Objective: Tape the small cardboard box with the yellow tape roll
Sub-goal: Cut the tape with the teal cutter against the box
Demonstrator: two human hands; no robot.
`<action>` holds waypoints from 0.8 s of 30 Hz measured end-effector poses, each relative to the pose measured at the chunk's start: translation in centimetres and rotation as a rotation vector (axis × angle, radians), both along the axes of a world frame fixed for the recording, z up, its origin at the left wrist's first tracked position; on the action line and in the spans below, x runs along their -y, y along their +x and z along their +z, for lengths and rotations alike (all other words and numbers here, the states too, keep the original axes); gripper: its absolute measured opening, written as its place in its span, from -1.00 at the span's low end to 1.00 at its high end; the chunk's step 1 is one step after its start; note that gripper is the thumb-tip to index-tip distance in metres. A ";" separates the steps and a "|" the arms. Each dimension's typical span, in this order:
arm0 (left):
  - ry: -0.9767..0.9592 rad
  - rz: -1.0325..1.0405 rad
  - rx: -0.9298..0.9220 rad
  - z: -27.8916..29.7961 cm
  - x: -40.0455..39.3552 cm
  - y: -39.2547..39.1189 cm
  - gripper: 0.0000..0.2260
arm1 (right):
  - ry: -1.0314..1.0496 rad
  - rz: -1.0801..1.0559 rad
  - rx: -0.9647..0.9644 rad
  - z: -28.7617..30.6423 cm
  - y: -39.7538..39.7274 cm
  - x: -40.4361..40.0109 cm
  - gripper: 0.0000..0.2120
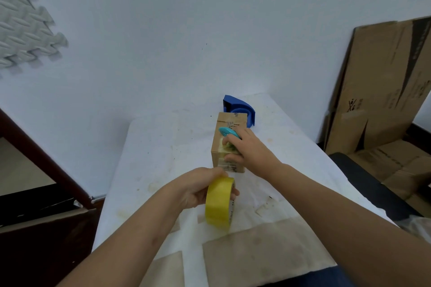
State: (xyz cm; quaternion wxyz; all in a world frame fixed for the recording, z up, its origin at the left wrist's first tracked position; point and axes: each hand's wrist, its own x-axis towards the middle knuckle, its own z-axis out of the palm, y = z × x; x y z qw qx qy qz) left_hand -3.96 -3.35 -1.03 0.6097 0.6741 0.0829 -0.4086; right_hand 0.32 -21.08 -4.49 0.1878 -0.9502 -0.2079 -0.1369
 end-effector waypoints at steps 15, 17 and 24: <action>-0.100 0.244 -0.022 -0.8 0.8 -0.2 -0.76 | 0.008 0.007 -0.077 1.0 0.9 0.3 -0.63; -0.113 0.260 -0.016 -0.7 0.8 -0.4 -0.77 | 0.021 0.002 -0.046 1.8 0.5 0.5 -0.65; -0.132 0.283 0.009 -0.8 1.0 -0.4 -0.75 | 0.715 -0.167 -0.139 3.8 -1.9 1.3 -0.74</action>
